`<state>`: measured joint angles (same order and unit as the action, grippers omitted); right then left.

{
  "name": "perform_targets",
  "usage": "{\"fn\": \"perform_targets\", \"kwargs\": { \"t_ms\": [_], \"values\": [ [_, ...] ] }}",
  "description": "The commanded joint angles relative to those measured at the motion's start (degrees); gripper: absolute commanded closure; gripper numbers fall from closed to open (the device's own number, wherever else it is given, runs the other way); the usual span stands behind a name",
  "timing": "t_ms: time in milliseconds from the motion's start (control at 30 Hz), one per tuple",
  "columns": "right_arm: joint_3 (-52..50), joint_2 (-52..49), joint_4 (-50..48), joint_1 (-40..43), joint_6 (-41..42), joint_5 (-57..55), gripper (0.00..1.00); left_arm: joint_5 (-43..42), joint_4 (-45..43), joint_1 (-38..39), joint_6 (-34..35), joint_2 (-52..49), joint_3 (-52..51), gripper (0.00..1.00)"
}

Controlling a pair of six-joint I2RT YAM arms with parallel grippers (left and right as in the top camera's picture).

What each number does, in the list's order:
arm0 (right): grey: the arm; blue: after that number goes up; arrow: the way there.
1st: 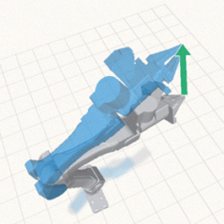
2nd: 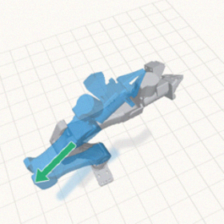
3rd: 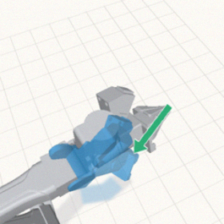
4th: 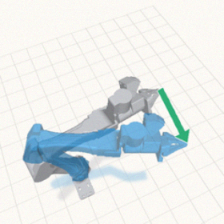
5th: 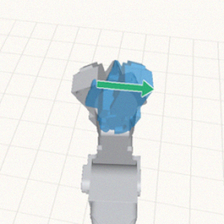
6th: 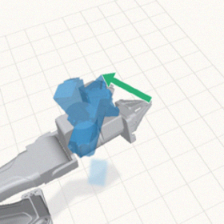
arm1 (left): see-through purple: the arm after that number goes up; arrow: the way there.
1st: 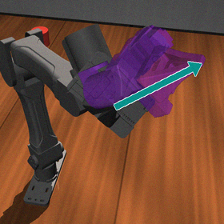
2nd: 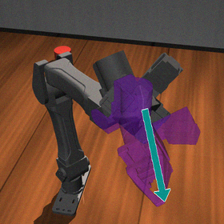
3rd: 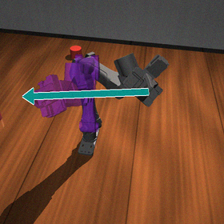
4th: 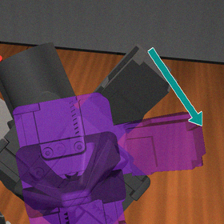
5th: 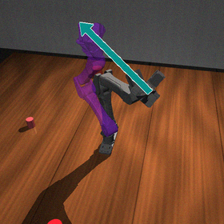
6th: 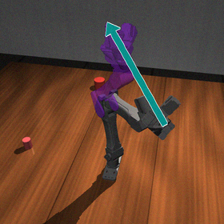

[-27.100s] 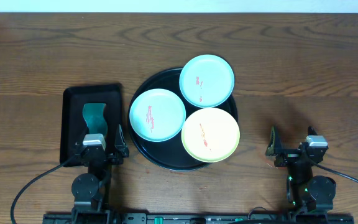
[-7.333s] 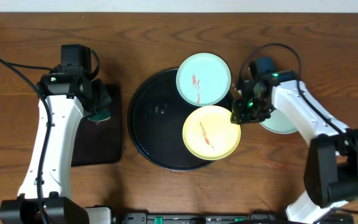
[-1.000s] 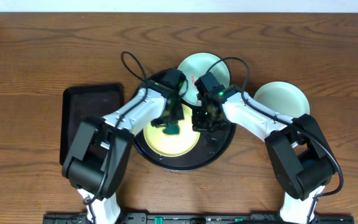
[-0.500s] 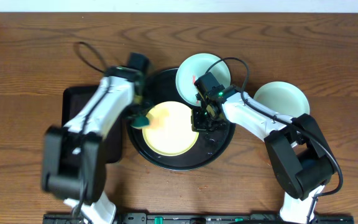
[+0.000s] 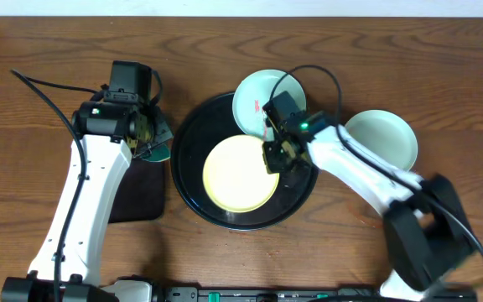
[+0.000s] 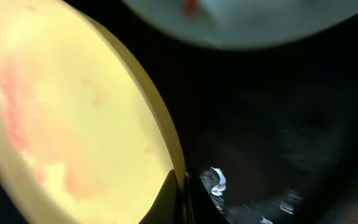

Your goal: Clean dirty plates on tray and stack at the side

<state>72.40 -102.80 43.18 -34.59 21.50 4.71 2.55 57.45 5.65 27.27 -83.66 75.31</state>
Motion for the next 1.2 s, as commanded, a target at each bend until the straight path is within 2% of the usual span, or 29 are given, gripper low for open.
{"fn": "perform_targets", "kwargs": {
  "t_ms": [0, 333, 800, 967, 1167],
  "values": [
    [1.84, 7.04, 0.57, -3.15, -3.41, -13.79, 0.99, 1.18, 0.15, -0.24, -0.92, -1.51, 0.98, 0.93],
    [1.84, 13.7, 2.69, -12.04, -5.09, -39.74, 0.99, 1.18, 0.15, -0.24, -0.92, -6.38, 0.94, 0.92],
    [1.84, 13.73, 2.67, -26.03, -5.07, -79.28, 0.99, 1.18, 0.13, -0.24, -0.9, -7.45, 0.94, 0.93],
    [1.84, 13.73, 2.64, -27.82, -5.05, -85.74, 0.99, 1.18, 0.13, -0.24, -0.9, -7.45, 0.94, 0.93],
    [1.84, 13.73, 2.47, -27.98, -4.63, -85.85, 0.99, 1.18, 0.13, -0.24, -0.9, -7.45, 0.94, 0.93]
  ]
}}
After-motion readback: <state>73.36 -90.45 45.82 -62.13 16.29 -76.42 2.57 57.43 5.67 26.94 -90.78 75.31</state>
